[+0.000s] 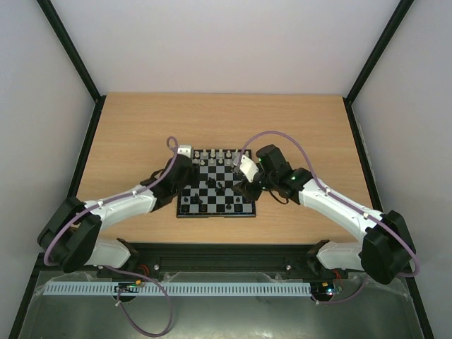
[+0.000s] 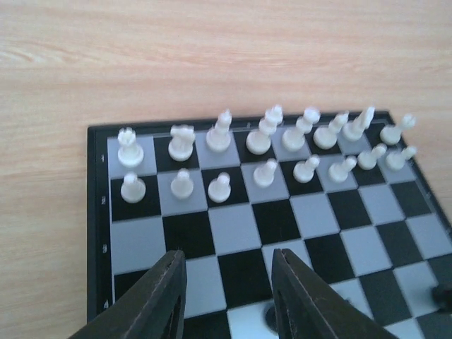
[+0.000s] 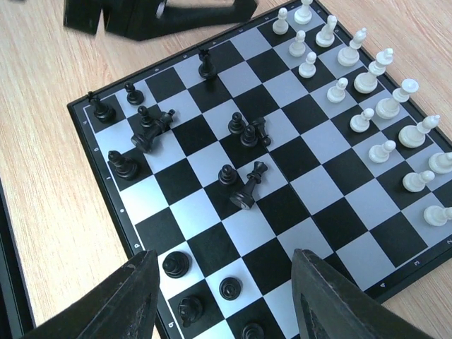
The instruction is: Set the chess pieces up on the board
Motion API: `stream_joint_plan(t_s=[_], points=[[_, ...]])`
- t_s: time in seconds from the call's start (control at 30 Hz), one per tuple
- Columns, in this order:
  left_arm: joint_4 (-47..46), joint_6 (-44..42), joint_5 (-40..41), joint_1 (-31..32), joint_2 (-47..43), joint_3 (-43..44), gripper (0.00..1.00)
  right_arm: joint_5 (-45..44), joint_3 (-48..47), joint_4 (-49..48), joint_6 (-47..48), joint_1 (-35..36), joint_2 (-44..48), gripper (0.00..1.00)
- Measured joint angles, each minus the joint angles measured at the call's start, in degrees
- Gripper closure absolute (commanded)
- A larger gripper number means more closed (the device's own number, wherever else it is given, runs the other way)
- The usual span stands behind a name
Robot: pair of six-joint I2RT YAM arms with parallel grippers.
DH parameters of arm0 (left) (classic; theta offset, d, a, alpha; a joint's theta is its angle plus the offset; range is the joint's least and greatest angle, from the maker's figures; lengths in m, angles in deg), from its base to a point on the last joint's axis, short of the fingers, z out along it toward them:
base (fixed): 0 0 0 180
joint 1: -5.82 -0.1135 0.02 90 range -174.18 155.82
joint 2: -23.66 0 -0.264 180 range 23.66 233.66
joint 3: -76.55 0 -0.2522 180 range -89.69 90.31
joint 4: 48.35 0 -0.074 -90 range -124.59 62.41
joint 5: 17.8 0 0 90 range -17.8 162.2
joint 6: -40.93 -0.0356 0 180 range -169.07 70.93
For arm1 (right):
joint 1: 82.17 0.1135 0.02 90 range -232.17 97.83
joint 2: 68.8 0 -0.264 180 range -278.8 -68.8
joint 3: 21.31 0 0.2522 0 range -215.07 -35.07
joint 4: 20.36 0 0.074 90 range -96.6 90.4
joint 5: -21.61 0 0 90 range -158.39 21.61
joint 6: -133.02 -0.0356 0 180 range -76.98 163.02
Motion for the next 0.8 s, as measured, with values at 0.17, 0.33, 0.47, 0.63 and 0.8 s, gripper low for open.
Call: stream_joint_plan(t_s=[0.17, 0.33, 0.47, 0.63, 0.8], points=[[12.6, 0.8, -4.4, -2.4, 1.4, 10.7, 0.67, -0.7, 0.6, -0.3, 0.0, -0.1, 0.0, 0.47], [23.0, -0.9, -9.2, -3.1, 3.8, 16.9, 0.73, -1.0, 0.7, -0.5, -0.9, -2.4, 0.0, 0.48], [31.1, -2.0, -13.4, -3.1, 5.1, 20.6, 0.77, -1.4, 0.7, -0.5, -1.3, -4.4, 0.0, 0.48], [39.4, -2.3, -17.6, -1.8, 7.9, 24.5, 0.75, -1.4, 0.7, -0.5, -1.5, -4.7, 0.0, 0.48], [45.2, -2.1, -19.4, 0.2, 10.9, 25.5, 0.74, -1.4, 0.7, -0.5, -1.5, -4.7, -0.1, 0.48]])
